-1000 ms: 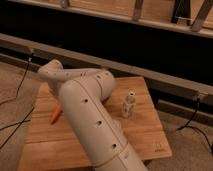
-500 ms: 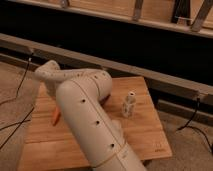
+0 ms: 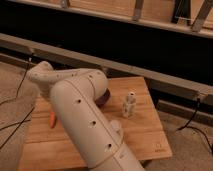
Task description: Drag the pepper across the table
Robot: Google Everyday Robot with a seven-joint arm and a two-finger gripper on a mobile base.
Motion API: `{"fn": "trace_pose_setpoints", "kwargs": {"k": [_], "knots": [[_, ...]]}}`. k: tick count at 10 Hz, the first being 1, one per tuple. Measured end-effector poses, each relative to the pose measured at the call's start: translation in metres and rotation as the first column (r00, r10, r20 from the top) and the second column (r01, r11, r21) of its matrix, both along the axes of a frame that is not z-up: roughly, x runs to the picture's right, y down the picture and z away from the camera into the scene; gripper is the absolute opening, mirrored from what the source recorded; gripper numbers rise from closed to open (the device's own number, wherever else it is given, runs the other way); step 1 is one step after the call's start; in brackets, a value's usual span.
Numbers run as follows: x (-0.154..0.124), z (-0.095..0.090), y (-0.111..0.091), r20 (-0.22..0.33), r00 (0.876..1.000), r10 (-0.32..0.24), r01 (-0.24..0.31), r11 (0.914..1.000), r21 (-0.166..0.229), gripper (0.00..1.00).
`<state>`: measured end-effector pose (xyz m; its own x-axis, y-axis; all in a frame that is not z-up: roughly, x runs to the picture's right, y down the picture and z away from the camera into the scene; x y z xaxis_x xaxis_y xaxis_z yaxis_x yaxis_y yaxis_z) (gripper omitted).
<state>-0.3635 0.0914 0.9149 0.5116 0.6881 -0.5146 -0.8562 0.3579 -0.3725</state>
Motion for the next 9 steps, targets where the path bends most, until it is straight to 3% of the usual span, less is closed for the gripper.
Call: {"fn": "trace_pose_setpoints", "kwargs": {"k": [4,9], "knots": [[-0.058,-0.016,0.027,0.077,0.993,-0.092,0.092,0.9957,0.002,0.00],[-0.117,-0.029,0.051,0.145,0.974,-0.175,0.176,0.9844,0.008,0.00]]}}
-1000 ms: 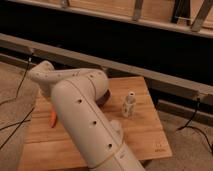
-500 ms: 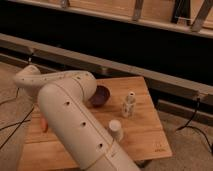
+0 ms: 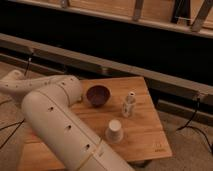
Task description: Drag the pepper across the table
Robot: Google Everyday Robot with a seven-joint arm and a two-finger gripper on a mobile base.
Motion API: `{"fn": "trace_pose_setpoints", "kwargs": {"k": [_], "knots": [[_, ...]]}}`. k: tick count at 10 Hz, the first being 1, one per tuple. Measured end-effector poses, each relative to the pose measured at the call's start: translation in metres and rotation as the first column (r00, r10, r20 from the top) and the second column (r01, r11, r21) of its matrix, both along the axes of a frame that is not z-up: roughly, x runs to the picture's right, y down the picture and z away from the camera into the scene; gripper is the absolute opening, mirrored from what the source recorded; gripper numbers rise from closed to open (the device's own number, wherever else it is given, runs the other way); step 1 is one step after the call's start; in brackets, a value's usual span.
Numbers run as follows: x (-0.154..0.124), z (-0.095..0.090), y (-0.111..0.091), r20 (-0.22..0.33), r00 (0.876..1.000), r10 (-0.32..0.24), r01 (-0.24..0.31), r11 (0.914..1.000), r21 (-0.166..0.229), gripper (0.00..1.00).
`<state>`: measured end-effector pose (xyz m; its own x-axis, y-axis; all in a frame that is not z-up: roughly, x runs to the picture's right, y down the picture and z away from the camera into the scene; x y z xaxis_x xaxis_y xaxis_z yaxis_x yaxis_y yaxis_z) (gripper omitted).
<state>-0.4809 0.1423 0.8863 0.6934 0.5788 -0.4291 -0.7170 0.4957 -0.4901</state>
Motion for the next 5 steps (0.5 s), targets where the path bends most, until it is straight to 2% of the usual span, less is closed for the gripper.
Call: {"fn": "trace_pose_setpoints", "kwargs": {"k": [5], "knots": [[-0.047,-0.019,-0.007,0.069,0.997,-0.016,0.015,0.9998,0.013,0.00]]}}
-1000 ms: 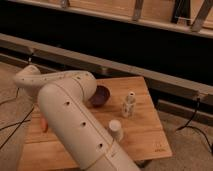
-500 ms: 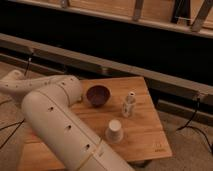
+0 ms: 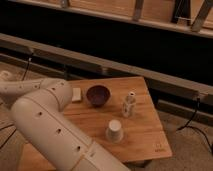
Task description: Drag the pepper across the table
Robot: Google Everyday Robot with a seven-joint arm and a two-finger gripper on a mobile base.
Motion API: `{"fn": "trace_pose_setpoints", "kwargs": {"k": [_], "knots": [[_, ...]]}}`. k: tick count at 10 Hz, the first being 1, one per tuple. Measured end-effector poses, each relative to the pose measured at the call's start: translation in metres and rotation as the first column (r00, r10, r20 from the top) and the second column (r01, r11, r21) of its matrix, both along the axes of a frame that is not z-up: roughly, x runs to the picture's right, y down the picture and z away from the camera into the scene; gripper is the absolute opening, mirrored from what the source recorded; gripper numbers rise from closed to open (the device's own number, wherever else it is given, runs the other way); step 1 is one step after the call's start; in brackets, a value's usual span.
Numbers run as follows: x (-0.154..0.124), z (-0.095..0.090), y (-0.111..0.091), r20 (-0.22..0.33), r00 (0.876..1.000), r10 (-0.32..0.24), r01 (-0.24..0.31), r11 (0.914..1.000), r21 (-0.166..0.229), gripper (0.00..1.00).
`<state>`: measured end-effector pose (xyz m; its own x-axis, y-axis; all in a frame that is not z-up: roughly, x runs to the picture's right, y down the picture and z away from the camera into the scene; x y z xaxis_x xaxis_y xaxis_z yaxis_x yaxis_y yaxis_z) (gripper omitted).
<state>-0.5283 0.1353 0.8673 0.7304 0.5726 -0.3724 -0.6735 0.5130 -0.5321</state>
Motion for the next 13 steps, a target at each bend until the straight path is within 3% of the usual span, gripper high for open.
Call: {"fn": "trace_pose_setpoints", "kwargs": {"k": [4,6,13], "knots": [[-0.013,-0.004,0.000,0.022,1.000,-0.007,0.007,1.0000,0.003,0.02],[-0.015,-0.004,0.001,0.024,1.000,-0.014,0.014,0.9999,0.004,0.19],[-0.015,-0.004,0.001,0.025,1.000,-0.014,0.014,0.9999,0.004,0.21]]}}
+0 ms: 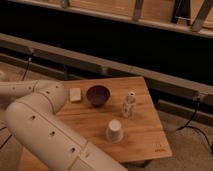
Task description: Drag the pepper across the table
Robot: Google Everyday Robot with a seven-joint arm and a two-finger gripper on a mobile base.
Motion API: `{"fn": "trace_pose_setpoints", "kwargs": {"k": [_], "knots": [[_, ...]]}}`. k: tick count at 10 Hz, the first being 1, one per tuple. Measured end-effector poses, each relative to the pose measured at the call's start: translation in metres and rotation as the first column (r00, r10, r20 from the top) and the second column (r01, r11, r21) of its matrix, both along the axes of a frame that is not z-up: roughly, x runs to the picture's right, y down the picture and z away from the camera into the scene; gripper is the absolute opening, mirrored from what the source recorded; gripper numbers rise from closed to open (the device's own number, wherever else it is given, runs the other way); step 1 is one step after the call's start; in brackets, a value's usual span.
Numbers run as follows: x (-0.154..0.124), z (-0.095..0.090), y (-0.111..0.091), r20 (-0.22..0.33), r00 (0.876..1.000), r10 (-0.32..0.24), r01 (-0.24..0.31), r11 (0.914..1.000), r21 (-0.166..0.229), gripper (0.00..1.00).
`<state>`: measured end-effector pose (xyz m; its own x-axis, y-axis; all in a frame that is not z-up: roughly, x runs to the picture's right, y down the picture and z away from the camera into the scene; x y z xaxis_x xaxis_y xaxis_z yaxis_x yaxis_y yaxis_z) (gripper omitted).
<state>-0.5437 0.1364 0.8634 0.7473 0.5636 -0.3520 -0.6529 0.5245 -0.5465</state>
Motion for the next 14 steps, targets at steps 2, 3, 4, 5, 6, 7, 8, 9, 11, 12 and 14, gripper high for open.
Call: {"fn": "trace_pose_setpoints", "kwargs": {"k": [2,3,4,5,6,7,8,9,11,12,14], "knots": [[-0.0001,0.0001,0.0003,0.000,1.000,0.000,0.000,1.0000,0.000,0.21],[-0.0001,0.0001,0.0002,0.000,1.000,0.000,0.000,1.0000,0.000,0.21],[-0.0001,0.0001,0.0002,0.000,1.000,0.000,0.000,1.0000,0.000,0.21],[-0.0001,0.0001,0.0002,0.000,1.000,0.000,0.000,1.0000,0.000,0.21],[-0.0001,0.0001,0.0001,0.000,1.000,0.000,0.000,1.0000,0.000,0.21],[-0.0001,0.0001,0.0002,0.000,1.000,0.000,0.000,1.0000,0.000,0.21],[-0.0001,0.0001,0.0001,0.000,1.000,0.000,0.000,1.0000,0.000,0.19],[-0.0001,0.0001,0.0002,0.000,1.000,0.000,0.000,1.0000,0.000,0.14],[-0.0002,0.0001,0.0002,0.000,1.000,0.000,0.000,1.0000,0.000,0.21],[-0.0001,0.0001,0.0002,0.000,1.000,0.000,0.000,1.0000,0.000,0.31],[-0.0002,0.0001,0.0002,0.000,1.000,0.000,0.000,1.0000,0.000,0.49]]}}
